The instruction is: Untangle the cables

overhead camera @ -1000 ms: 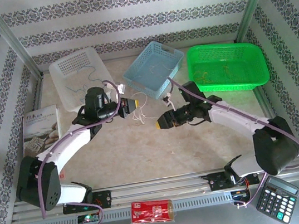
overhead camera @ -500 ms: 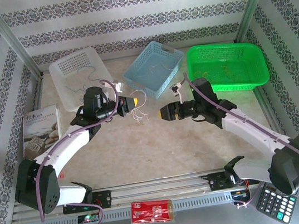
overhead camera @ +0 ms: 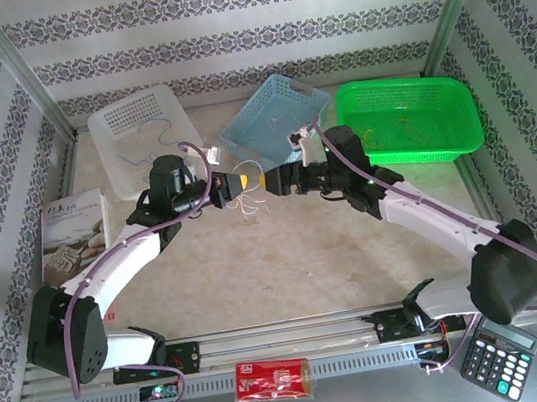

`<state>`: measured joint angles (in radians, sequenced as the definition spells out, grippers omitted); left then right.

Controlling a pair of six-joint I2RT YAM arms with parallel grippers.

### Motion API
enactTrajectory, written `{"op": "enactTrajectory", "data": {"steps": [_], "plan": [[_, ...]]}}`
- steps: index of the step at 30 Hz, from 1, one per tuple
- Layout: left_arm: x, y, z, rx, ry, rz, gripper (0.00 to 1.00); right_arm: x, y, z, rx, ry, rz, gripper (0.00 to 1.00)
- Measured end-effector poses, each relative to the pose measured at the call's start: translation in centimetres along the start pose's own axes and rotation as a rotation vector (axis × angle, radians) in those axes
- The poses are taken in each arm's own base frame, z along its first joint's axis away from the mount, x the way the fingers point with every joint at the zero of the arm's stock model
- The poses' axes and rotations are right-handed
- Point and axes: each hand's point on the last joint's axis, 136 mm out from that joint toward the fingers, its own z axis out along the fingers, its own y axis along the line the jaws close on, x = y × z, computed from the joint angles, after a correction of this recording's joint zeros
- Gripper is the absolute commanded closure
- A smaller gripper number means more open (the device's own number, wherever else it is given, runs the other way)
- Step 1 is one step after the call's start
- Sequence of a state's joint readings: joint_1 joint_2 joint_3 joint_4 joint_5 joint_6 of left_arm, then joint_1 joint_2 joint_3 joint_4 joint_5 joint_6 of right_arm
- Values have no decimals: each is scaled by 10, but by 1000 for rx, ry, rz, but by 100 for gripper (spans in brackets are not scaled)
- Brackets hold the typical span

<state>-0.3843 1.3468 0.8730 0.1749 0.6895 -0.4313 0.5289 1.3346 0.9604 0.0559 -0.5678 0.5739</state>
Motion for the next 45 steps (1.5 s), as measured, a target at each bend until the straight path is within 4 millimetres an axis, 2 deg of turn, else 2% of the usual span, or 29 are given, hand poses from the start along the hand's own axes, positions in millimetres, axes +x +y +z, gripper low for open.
{"op": "enactTrajectory", "data": {"steps": [2, 3, 5, 7, 8, 10, 12, 17, 20, 23, 29, 34, 38, 42, 45], "plan": [[-1, -1, 0, 6, -1, 0, 100, -7, 0, 10, -3, -3, -6, 32], [-2, -2, 0, 9, -3, 0, 100, -12, -1, 15, -4, -7, -8, 38], [-4, -4, -1, 14, -8, 5, 100, -17, -3, 24, -9, -7, -4, 58], [-6, -6, -2, 19, -17, 12, 100, -20, -4, 33, -18, -1, -7, 90], [-7, -7, -2, 21, -21, 15, 100, -22, -4, 35, -22, 2, -6, 100], [-8, -9, -2, 29, -25, 17, 100, -26, 0, 38, -38, 6, -2, 100], [-11, -10, -2, 35, -34, 23, 95, -36, 12, 36, -68, -2, -6, 100], [-20, -13, 1, 67, -81, 41, 90, -78, 74, 22, -210, -54, -67, 100], [-14, -5, 9, 71, -71, 19, 90, -98, 113, 11, -292, -86, -103, 100], [-7, 4, 19, 72, -57, -7, 90, -113, 142, 0, -350, -110, -127, 100], [12, 22, 32, 61, -27, -63, 91, -143, 187, -28, -432, -179, -172, 100], [30, 31, 35, 59, -17, -101, 91, -163, 212, -48, -469, -236, -215, 100], [45, 36, 36, 56, -5, -128, 92, -183, 223, -68, -479, -294, -247, 100], [60, 43, 34, 41, 10, -162, 91, -206, 230, -91, -472, -371, -282, 100], [62, 44, 34, 41, 9, -174, 87, -220, 227, -101, -449, -419, -292, 100]]}}
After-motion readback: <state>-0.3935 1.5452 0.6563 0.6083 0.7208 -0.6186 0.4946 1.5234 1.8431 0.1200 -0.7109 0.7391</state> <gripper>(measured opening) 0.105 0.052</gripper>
